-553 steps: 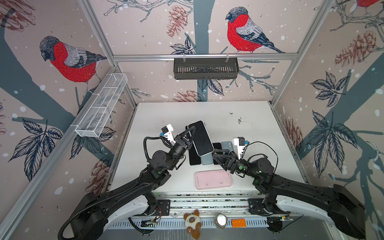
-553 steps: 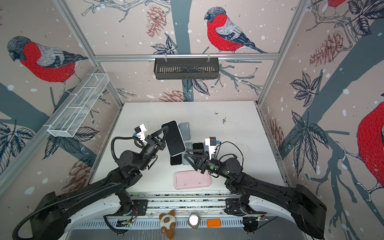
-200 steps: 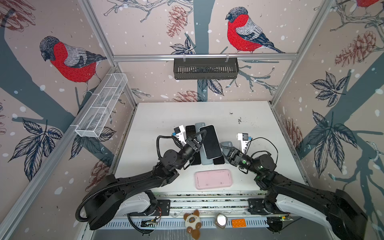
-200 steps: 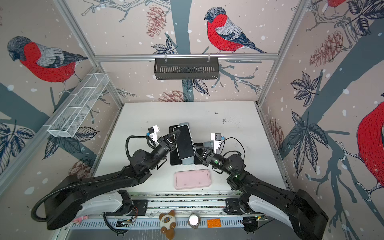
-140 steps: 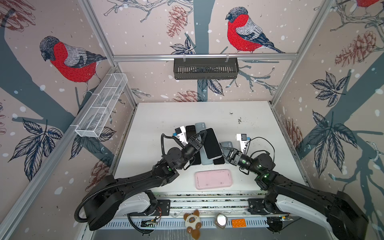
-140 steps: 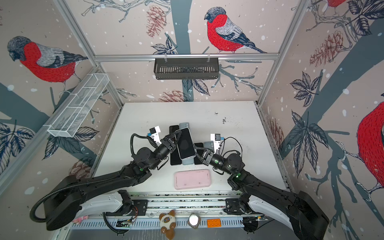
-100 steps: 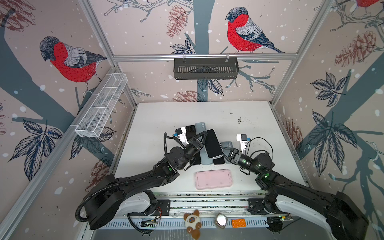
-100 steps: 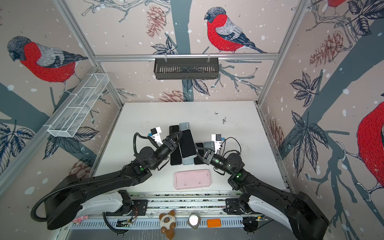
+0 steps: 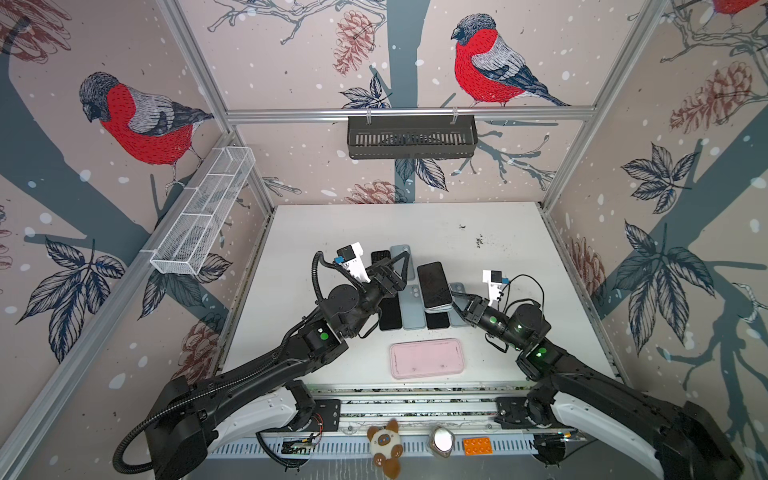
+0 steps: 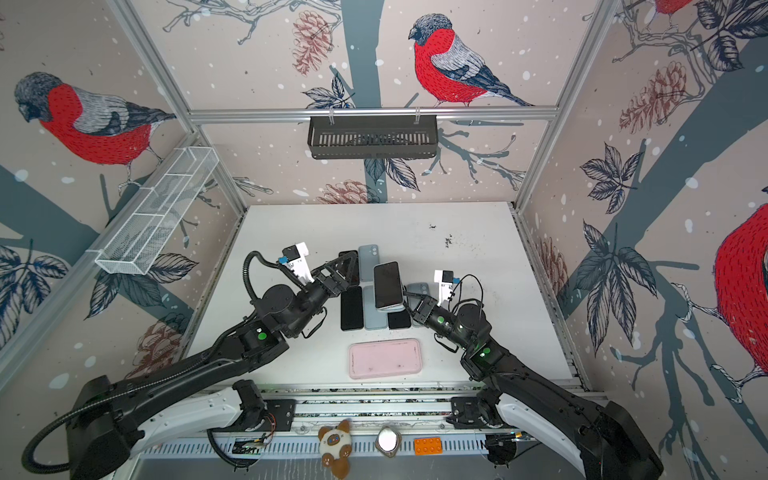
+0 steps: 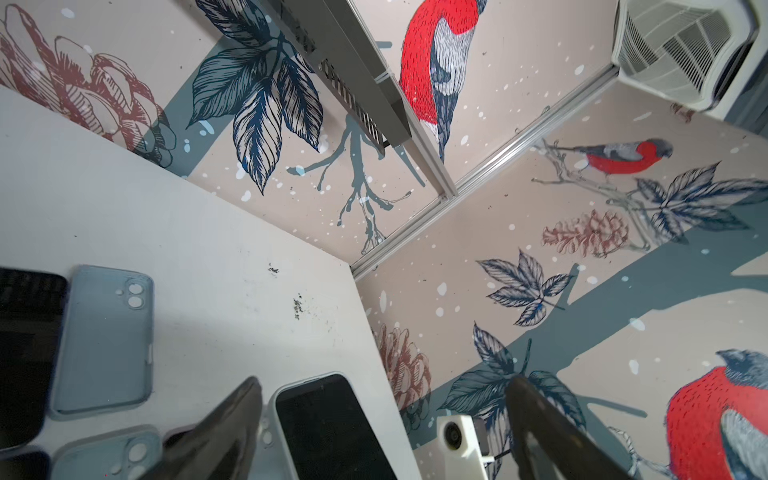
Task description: Take the phone out of the phone case
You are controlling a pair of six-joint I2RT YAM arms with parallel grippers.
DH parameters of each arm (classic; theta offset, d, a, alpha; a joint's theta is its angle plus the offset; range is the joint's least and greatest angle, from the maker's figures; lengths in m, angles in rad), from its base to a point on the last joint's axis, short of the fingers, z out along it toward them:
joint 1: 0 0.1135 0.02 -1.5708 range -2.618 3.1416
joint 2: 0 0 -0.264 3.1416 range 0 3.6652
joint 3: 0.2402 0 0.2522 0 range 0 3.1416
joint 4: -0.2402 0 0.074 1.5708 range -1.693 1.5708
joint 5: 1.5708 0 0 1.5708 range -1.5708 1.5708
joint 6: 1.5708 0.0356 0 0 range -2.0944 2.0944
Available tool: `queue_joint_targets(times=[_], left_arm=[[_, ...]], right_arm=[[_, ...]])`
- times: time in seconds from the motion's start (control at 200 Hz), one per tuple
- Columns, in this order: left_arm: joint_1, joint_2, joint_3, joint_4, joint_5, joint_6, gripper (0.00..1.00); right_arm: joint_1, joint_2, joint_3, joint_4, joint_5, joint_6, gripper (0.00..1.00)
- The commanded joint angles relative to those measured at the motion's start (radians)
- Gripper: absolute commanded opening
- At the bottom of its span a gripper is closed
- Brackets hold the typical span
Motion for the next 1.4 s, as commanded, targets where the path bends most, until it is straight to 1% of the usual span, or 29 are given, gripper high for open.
queue_joint_targets(times=[0.0,0.09,0.145,0.17,0.295,0.43,0.53,0.67,0.715,0.905,0.986,1.046,1.301,1.371,1.396], left_arm=[[-0.039,0.039,0.101,-0.168,0.071,0.264,0.95],[-0.162,0.088,0.214,-0.317,-0.044,0.48,0.97],[-0.223,0.111,0.255,-0.374,-0.106,0.573,0.98],[-0.244,0.117,0.265,-0.389,-0.117,0.609,0.98],[-0.284,0.143,0.287,-0.431,-0.081,0.697,0.97],[-0.336,0.197,0.32,-0.509,-0.12,0.775,0.9],[-0.35,0.222,0.316,-0.506,-0.106,0.801,0.83],[-0.357,0.282,0.336,-0.549,-0.133,0.816,0.75],[-0.359,0.303,0.378,-0.57,-0.137,0.817,0.73],[-0.36,0.373,0.415,-0.595,-0.178,0.823,0.69],[-0.361,0.391,0.42,-0.595,-0.192,0.83,0.65],[-0.36,0.398,0.415,-0.586,-0.194,0.838,0.64],[-0.36,0.438,0.436,-0.613,-0.288,0.842,0.57],[-0.36,0.453,0.443,-0.618,-0.336,0.835,0.52],[-0.361,0.457,0.444,-0.617,-0.357,0.826,0.49]], right_arm=[[-0.015,0.001,0.005,0.017,0.011,0.009,0.0],[-0.036,0.012,0.006,0.012,-0.002,0.011,0.0],[-0.047,0.016,0.008,0.005,-0.006,0.009,0.0],[-0.052,0.018,0.008,0.004,-0.008,0.009,0.0],[-0.068,0.034,0.011,0.002,-0.021,0.004,0.0],[-0.079,0.039,0.012,-0.009,-0.027,0.003,0.0],[-0.079,0.037,0.013,-0.012,-0.03,0.003,0.0],[-0.08,0.036,0.012,-0.018,-0.029,0.001,0.0],[-0.08,0.035,0.013,-0.018,-0.031,0.001,0.0],[-0.08,0.033,0.006,-0.017,-0.034,0.002,0.0],[-0.08,0.027,0.004,-0.019,-0.035,0.003,0.0],[-0.08,0.02,0.004,-0.025,-0.034,0.0,0.0],[-0.078,0.016,0.001,-0.019,-0.037,0.001,0.0],[-0.077,0.017,0.001,-0.018,-0.038,0.001,0.0],[-0.076,0.016,0.0,-0.017,-0.039,0.001,0.0]])
